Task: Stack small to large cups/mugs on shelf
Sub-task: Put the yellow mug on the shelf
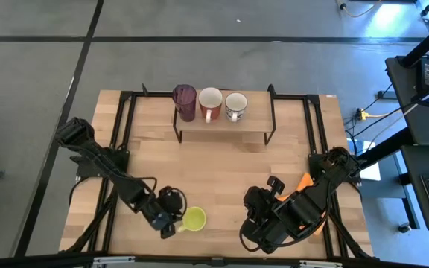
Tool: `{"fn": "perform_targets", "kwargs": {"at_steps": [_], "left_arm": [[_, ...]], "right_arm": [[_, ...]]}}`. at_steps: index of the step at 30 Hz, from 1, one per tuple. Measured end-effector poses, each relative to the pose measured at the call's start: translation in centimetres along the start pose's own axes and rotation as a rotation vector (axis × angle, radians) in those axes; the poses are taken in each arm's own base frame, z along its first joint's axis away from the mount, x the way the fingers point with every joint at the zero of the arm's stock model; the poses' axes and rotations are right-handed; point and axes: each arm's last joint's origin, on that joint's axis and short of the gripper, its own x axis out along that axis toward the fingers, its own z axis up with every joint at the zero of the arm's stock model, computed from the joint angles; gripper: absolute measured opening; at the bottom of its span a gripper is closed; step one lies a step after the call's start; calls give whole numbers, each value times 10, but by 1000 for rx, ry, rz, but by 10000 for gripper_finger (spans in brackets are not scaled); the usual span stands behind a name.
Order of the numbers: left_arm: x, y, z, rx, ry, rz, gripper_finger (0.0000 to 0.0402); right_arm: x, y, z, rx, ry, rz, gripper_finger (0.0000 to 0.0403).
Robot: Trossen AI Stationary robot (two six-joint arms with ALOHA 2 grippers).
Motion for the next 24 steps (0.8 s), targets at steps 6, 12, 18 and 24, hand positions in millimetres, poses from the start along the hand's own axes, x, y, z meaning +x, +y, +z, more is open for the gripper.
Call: {"fn": "perform_targets", "kwargs": {"at_steps": [6,12,18,24], "left_arm": [[5,5,18,-8,-36,-46,89],[7,7,28,-17,-18,-117,89],[7,5,26,-14,55,-180,89],[7,-1,28,-18,67,-274,89]], "right_arm": [[0,0,0,20,0,0,122],[0,0,0,20,0,0,122],[0,0,0,19,0,0,122],[0,0,0,16,-1,0,122]]}}
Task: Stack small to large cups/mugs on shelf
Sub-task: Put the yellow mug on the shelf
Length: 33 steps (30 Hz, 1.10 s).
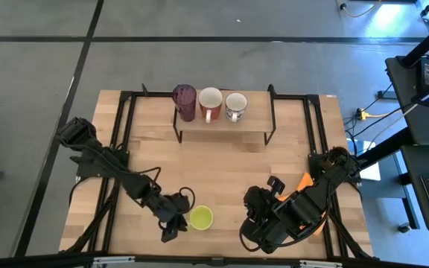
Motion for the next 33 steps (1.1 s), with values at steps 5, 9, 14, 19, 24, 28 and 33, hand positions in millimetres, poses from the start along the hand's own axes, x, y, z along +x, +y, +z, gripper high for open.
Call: {"fn": "perform_targets", "kwargs": {"at_steps": [5,9,14,19,24,28,33], "left_arm": [[13,-5,2,2,-12,-92,89],[21,-4,1,25,0,-118,89],[0,-9,14,17,-68,-162,89],[-35,-14,26,48,-224,-120,88],[-57,5,15,-1,-183,144,88],[-63,21,0,-47,-32,310,88],[-57,24,-5,-29,7,349,88]], "right_arm": [[0,0,0,4,0,0,122],[0,0,-1,24,0,1,122],[-3,2,-4,19,-19,1,122],[-3,6,-2,46,-54,33,122],[-4,14,2,105,-83,113,122],[1,20,2,194,-86,144,122],[39,37,-16,288,-28,189,119]]}}
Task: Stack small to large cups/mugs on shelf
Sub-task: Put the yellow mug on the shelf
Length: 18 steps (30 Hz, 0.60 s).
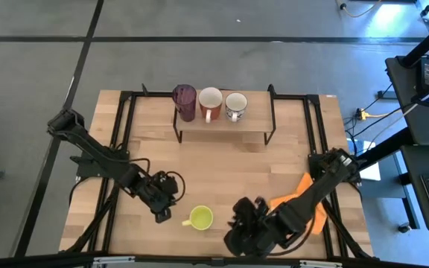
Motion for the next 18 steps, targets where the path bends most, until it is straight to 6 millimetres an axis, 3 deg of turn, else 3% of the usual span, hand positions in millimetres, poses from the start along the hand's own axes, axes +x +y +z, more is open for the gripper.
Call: {"fn": "perform_targets", "kwargs": {"at_steps": [5,10,18], "left_arm": [[16,0,-4,68,29,32,88],[40,5,-16,102,83,-31,81],[61,5,-23,105,-46,-150,41]], "right_arm": [[44,5,-18,201,2,137,83],[76,-3,-15,358,-89,169,20],[100,-22,-15,479,-18,89,6]]}}
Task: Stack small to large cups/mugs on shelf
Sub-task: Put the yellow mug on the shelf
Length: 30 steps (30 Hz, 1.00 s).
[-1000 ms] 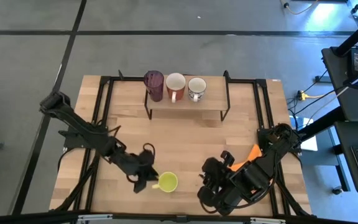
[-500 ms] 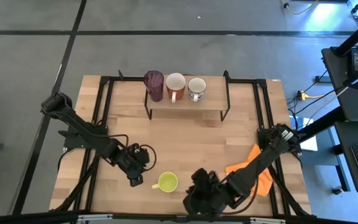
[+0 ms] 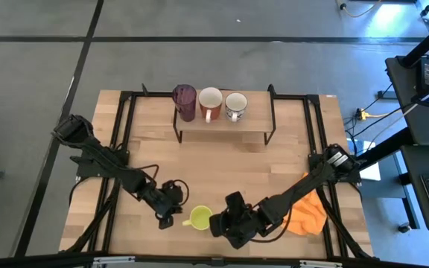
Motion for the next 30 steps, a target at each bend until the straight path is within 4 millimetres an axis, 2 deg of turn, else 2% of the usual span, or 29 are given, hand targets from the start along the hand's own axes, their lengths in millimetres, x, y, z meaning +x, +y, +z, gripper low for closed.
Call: {"fn": "perform_targets", "kwargs": {"at_steps": [11,16,22,30], "left_arm": [[2,-3,8,16,-107,-119,12],[19,-2,9,0,-92,-188,1],[38,-10,7,-42,-66,-236,2],[46,-25,25,-55,-102,-271,1]], "right_arm": [[7,-6,-3,131,96,-71,3],[9,-8,-5,142,140,-89,2],[20,-11,-11,140,176,-109,4],[47,-16,-25,144,228,-98,4]]}}
